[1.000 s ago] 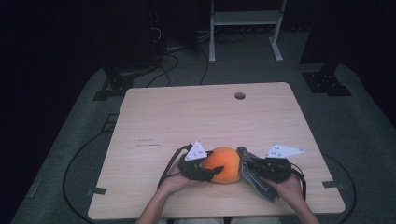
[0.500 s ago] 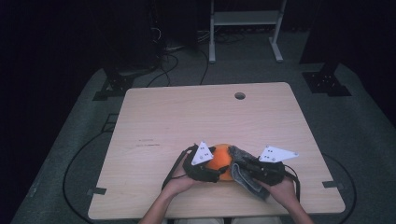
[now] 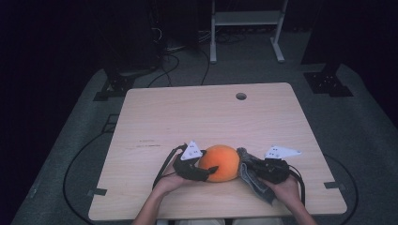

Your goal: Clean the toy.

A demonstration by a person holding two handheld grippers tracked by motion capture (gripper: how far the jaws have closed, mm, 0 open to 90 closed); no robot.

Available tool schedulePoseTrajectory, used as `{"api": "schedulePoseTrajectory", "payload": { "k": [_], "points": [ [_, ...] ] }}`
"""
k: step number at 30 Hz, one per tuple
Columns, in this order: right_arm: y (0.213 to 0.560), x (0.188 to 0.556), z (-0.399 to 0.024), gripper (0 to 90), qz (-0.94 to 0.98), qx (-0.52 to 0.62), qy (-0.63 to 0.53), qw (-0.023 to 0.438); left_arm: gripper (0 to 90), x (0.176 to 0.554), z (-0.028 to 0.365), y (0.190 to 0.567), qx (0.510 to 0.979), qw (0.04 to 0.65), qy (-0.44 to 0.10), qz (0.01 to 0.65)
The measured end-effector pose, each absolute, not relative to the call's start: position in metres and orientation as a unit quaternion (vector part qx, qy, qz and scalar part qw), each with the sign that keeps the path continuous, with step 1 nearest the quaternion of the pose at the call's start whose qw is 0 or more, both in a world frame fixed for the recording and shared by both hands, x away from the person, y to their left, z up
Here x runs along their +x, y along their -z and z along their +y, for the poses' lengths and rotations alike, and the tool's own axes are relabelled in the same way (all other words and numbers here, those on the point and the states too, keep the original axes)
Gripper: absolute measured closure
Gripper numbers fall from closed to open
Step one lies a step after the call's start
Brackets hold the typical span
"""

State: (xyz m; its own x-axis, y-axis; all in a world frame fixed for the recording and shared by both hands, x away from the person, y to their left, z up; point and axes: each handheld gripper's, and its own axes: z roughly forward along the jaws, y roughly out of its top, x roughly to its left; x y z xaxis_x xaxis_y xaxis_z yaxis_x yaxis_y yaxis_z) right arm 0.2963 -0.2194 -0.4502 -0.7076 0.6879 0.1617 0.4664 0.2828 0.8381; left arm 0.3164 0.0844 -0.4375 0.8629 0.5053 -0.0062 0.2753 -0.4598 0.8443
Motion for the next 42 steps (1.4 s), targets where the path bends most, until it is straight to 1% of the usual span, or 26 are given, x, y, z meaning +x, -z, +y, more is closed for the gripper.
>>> {"api": "schedulePoseTrajectory", "payload": {
  "k": [2,7,9,11,12,13,14,17,18,19,20,22,24,26,27,28,29,30,31,33,34,35,37,38,39,42],
  "points": [
    [0.449,0.297,-0.223,80.4,0.79,0.371,-0.475,0.116,25.9,0.314,0.082,0.437,0.847,0.467,-0.134,0.218],
    [0.428,0.286,-0.218,80.3,0.776,0.325,-0.527,0.119,27.7,0.306,0.069,0.434,0.852,0.468,-0.152,0.178],
    [0.428,0.284,-0.208,80.3,0.794,0.306,-0.509,0.128,23.6,0.303,0.065,0.431,0.853,0.47,-0.155,0.166],
    [0.436,0.287,-0.21,80.4,0.79,0.317,-0.51,0.124,16.0,0.304,0.067,0.425,0.848,0.475,-0.148,0.181],
    [0.438,0.288,-0.213,80.4,0.789,0.321,-0.508,0.125,12.1,0.308,0.071,0.424,0.844,0.471,-0.147,0.211],
    [0.437,0.289,-0.214,80.4,0.79,0.324,-0.505,0.127,10.4,0.311,0.072,0.426,0.843,0.47,-0.129,0.228],
    [0.437,0.29,-0.216,80.4,0.792,0.329,-0.498,0.128,10.9,0.313,0.072,0.429,0.847,0.465,-0.117,0.23],
    [0.436,0.29,-0.218,80.4,0.794,0.332,-0.492,0.133,26.6,0.311,0.071,0.433,0.851,0.464,-0.115,0.218],
    [0.433,0.289,-0.218,80.4,0.793,0.332,-0.493,0.135,26.6,0.309,0.07,0.431,0.853,0.463,-0.125,0.207],
    [0.429,0.286,-0.218,80.4,0.792,0.325,-0.497,0.139,30.5,0.307,0.069,0.429,0.853,0.463,-0.135,0.199],
    [0.418,0.281,-0.214,80.4,0.79,0.303,-0.515,0.139,35.2,0.301,0.061,0.424,0.856,0.463,-0.161,0.167],
    [0.406,0.275,-0.206,80.4,0.791,0.274,-0.529,0.138,36.0,0.293,0.053,0.421,0.86,0.46,-0.179,0.128],
    [0.402,0.273,-0.198,80.4,0.804,0.258,-0.515,0.147,33.8,0.288,0.049,0.417,0.862,0.458,-0.185,0.11],
    [0.404,0.273,-0.196,80.4,0.812,0.256,-0.501,0.154,25.1,0.288,0.049,0.417,0.86,0.463,-0.182,0.113],
    [0.41,0.275,-0.196,80.4,0.817,0.257,-0.492,0.156,25.1,0.291,0.05,0.417,0.859,0.466,-0.172,0.125],
    [0.418,0.278,-0.202,80.4,0.812,0.267,-0.499,0.144,14.9,0.298,0.055,0.419,0.857,0.466,-0.153,0.158],
    [0.42,0.279,-0.205,80.4,0.81,0.271,-0.5,0.142,12.2,0.302,0.057,0.422,0.854,0.468,-0.14,0.177],
    [0.421,0.28,-0.207,80.4,0.809,0.274,-0.499,0.143,12.3,0.304,0.059,0.425,0.849,0.477,-0.122,0.191],
    [0.421,0.28,-0.208,80.4,0.81,0.277,-0.497,0.143,14.5,0.306,0.059,0.427,0.848,0.48,-0.108,0.198],
    [0.419,0.281,-0.209,80.4,0.814,0.276,-0.489,0.148,25.0,0.305,0.059,0.428,0.848,0.481,-0.114,0.189],
    [0.416,0.28,-0.209,80.4,0.815,0.276,-0.487,0.151,29.4,0.301,0.058,0.426,0.848,0.48,-0.142,0.174],
    [0.412,0.278,-0.209,80.4,0.814,0.276,-0.487,0.157,32.0,0.3,0.057,0.424,0.848,0.478,-0.151,0.17],
    [0.407,0.276,-0.209,80.4,0.814,0.271,-0.489,0.161,34.7,0.297,0.054,0.421,0.849,0.479,-0.162,0.157],
    [0.394,0.268,-0.203,80.5,0.813,0.244,-0.505,0.156,35.1,0.291,0.048,0.419,0.851,0.477,-0.178,0.126],
    [0.394,0.268,-0.203,80.5,0.813,0.244,-0.505,0.156,35.3,0.291,0.048,0.419,0.851,0.477,-0.178,0.126],
    [0.385,0.262,-0.189,80.4,0.821,0.216,-0.506,0.151,35.5,0.282,0.04,0.417,0.861,0.459,-0.202,0.081]
  ]
}}
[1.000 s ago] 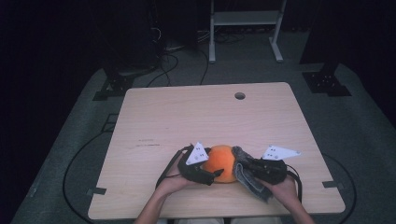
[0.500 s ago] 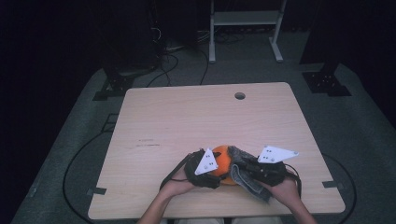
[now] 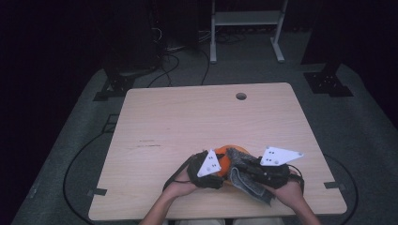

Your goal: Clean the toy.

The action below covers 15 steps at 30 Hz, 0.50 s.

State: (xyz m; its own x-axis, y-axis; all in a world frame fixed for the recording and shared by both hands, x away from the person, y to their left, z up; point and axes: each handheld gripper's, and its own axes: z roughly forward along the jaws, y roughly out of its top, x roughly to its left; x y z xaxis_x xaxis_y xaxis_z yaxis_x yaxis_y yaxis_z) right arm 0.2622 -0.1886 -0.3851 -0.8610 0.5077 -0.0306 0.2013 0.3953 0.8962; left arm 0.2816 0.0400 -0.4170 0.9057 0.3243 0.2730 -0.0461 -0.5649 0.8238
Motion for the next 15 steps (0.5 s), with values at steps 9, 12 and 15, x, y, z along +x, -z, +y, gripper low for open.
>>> {"api": "schedulePoseTrajectory", "payload": {
  "k": [9,12,15],
  "points": [
    [0.417,0.281,-0.213,80.5,0.802,0.296,-0.501,0.137,21.0,0.298,0.057,0.42,0.849,0.489,-0.139,0.143],
    [0.416,0.278,-0.202,80.4,0.807,0.27,-0.507,0.132,18.0,0.3,0.053,0.422,0.849,0.484,-0.148,0.151],
    [0.42,0.28,-0.199,80.4,0.807,0.275,-0.506,0.129,24.1,0.304,0.061,0.428,0.856,0.47,-0.145,0.159]
  ]
}}
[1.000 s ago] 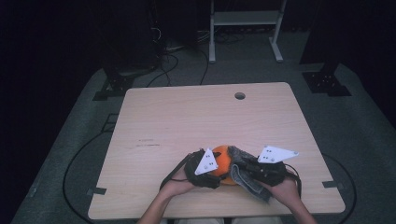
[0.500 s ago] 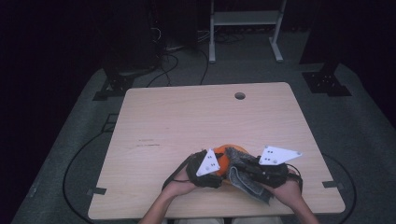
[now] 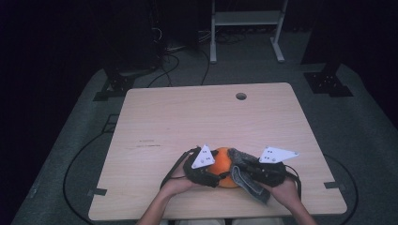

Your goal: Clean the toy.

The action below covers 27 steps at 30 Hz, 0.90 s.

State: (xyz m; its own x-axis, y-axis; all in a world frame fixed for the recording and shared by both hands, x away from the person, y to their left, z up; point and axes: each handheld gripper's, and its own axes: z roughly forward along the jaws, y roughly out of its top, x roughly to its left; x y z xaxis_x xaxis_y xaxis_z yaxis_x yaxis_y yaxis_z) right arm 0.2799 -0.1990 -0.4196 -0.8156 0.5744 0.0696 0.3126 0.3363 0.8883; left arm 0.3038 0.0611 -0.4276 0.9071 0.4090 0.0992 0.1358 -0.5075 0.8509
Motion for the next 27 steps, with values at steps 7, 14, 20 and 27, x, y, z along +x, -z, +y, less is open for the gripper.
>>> {"api": "schedulePoseTrajectory", "payload": {
  "k": [7,14,20,27],
  "points": [
    [0.432,0.286,-0.214,80.4,0.804,0.318,-0.484,0.134,17.7,0.308,0.07,0.427,0.841,0.489,-0.143,0.181],
    [0.437,0.291,-0.22,80.4,0.799,0.333,-0.484,0.125,24.3,0.311,0.07,0.433,0.856,0.457,-0.152,0.186],
    [0.437,0.29,-0.225,80.4,0.789,0.35,-0.49,0.12,26.1,0.315,0.084,0.435,0.864,0.439,-0.138,0.204],
    [0.445,0.289,-0.218,80.4,0.81,0.335,-0.471,0.106,25.9,0.317,0.087,0.437,0.864,0.442,-0.126,0.205]
  ]
}}
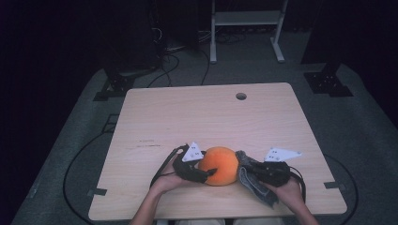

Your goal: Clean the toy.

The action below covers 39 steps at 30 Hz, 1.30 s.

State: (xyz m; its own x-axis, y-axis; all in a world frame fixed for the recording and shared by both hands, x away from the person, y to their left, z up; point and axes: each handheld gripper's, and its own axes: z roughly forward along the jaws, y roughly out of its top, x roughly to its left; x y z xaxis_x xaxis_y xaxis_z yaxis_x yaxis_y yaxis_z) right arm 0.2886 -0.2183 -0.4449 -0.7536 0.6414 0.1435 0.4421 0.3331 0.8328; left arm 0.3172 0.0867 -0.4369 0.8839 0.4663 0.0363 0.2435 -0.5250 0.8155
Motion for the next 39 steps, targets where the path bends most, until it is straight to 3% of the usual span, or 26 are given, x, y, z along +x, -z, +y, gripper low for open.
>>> {"api": "schedulePoseTrajectory", "payload": {
  "k": [10,16,18,21,24,27,31,33,35,39],
  "points": [
    [0.432,0.284,-0.214,80.3,0.801,0.312,-0.501,0.103,25.6,0.315,0.087,0.436,0.871,0.438,-0.119,0.188],
    [0.445,0.287,-0.217,80.2,0.806,0.322,-0.488,0.087,5.6,0.325,0.082,0.436,0.86,0.447,-0.095,0.228],
    [0.445,0.287,-0.217,80.3,0.806,0.324,-0.488,0.087,9.2,0.327,0.081,0.439,0.863,0.443,-0.064,0.233],
    [0.444,0.289,-0.218,80.3,0.807,0.327,-0.484,0.087,27.8,0.32,0.079,0.435,0.858,0.458,-0.092,0.212],
    [0.442,0.289,-0.222,80.3,0.806,0.333,-0.479,0.097,35.7,0.312,0.075,0.43,0.84,0.482,-0.149,0.199],
    [0.436,0.291,-0.23,80.3,0.791,0.345,-0.492,0.112,35.8,0.304,0.06,0.43,0.833,0.473,-0.225,0.177],
    [0.425,0.286,-0.231,80.3,0.771,0.336,-0.522,0.141,33.0,0.294,0.051,0.434,0.841,0.477,-0.223,0.127],
    [0.422,0.286,-0.227,80.2,0.772,0.327,-0.527,0.139,28.4,0.29,0.052,0.428,0.851,0.482,-0.181,0.101],
    [0.427,0.287,-0.223,80.3,0.785,0.324,-0.51,0.136,23.7,0.29,0.055,0.419,0.851,0.49,-0.155,0.108],
    [0.433,0.283,-0.217,80.3,0.794,0.313,-0.504,0.128,13.1,0.302,0.057,0.421,0.85,0.467,-0.167,0.178]
  ]
}}
